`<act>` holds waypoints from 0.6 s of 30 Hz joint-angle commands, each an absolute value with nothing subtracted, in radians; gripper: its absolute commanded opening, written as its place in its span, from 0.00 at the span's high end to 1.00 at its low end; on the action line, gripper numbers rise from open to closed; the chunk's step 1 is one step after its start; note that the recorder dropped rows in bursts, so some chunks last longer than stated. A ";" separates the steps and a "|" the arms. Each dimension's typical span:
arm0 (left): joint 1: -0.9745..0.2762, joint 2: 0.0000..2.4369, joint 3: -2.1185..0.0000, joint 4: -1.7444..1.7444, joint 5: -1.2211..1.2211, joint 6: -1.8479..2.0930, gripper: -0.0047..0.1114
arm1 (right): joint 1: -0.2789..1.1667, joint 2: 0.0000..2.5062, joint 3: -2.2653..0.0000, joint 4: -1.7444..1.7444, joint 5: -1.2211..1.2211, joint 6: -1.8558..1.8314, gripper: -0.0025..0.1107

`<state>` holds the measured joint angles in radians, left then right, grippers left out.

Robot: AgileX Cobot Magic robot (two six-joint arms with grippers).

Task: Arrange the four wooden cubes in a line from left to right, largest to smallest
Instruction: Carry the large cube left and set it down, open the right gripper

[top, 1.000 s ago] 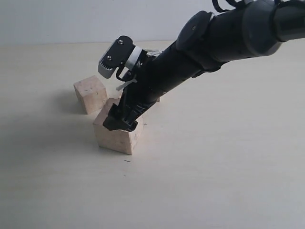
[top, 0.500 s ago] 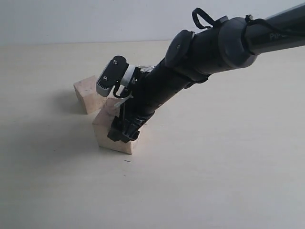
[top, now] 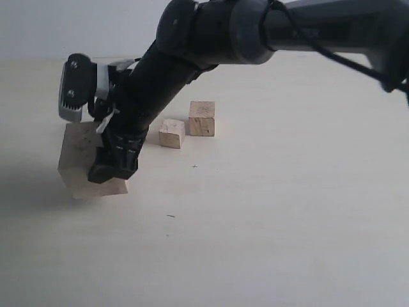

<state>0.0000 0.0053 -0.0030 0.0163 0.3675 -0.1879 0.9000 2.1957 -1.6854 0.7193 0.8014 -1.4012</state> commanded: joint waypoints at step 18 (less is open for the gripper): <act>0.002 0.000 0.000 0.013 0.358 -0.182 0.96 | 0.870 2.299 -1.760 0.605 0.700 -1.334 0.98</act>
<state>0.0000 0.0053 -0.0030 0.0163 0.3675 -0.1879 0.8895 2.2992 -1.7486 0.6189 0.7157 -1.3416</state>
